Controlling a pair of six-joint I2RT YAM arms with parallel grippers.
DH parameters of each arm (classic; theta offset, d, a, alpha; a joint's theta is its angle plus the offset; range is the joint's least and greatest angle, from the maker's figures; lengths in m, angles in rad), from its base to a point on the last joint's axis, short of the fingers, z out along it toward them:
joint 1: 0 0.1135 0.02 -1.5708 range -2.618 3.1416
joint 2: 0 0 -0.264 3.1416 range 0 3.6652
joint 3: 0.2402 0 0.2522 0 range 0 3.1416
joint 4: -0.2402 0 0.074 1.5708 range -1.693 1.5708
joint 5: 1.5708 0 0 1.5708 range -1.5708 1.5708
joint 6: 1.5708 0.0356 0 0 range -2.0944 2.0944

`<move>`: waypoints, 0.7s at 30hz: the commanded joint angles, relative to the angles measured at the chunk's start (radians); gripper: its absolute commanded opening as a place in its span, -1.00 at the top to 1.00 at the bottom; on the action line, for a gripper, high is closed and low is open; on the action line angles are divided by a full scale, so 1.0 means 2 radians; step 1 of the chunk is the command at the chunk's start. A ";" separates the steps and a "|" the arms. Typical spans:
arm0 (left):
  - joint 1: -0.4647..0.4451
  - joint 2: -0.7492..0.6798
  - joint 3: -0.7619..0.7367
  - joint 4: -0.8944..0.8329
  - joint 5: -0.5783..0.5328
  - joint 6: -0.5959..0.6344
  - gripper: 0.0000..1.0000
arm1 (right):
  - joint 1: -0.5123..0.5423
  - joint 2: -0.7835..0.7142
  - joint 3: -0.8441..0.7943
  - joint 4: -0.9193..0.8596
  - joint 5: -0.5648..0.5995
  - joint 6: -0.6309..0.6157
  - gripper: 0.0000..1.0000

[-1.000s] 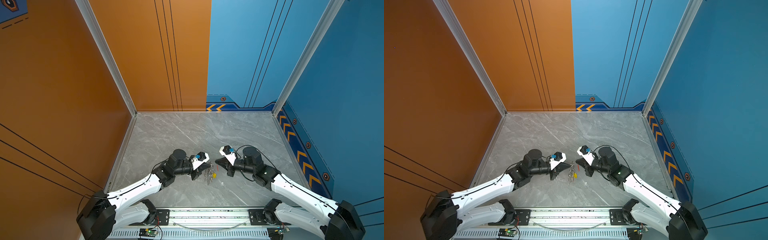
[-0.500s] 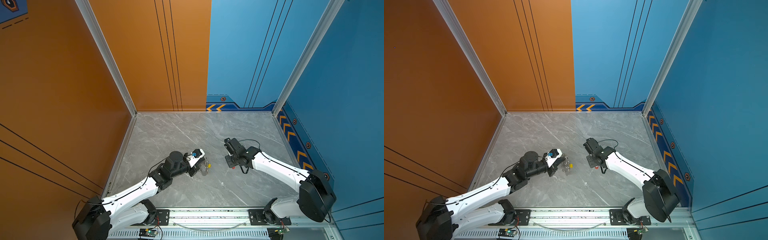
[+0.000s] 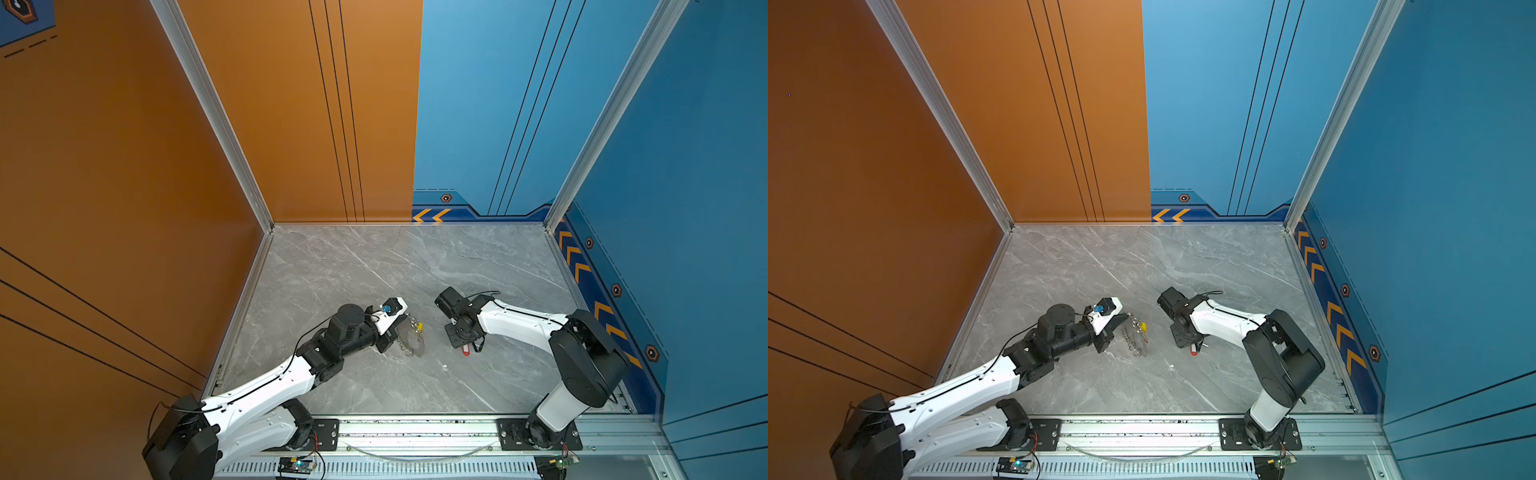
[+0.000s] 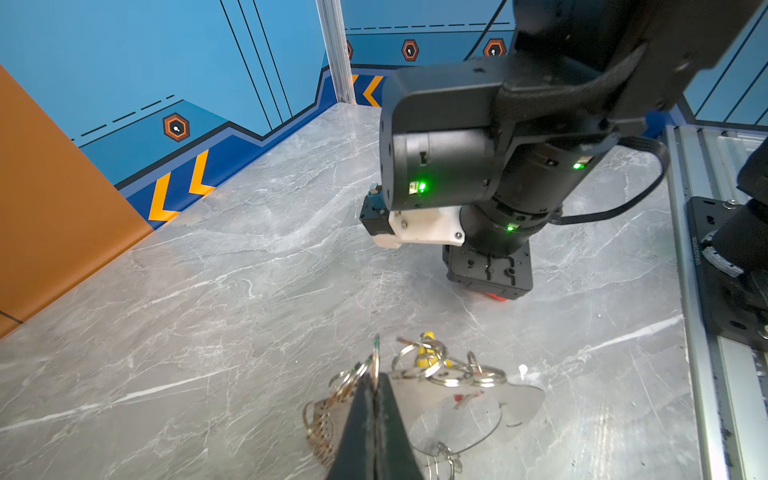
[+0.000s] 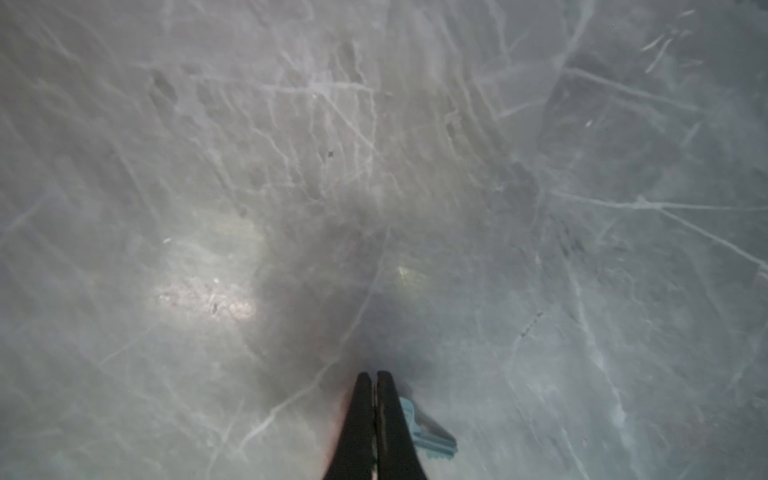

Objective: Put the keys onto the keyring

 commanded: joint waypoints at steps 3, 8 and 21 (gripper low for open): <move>-0.003 -0.012 -0.005 0.024 -0.011 0.001 1.00 | -0.011 0.013 0.015 0.022 -0.013 -0.004 0.99; -0.005 -0.011 -0.005 0.024 -0.012 0.002 1.00 | -0.014 0.000 0.008 0.022 -0.013 -0.009 0.65; -0.005 -0.007 -0.004 0.024 -0.010 0.001 1.00 | -0.017 -0.056 -0.028 0.022 -0.023 0.011 0.40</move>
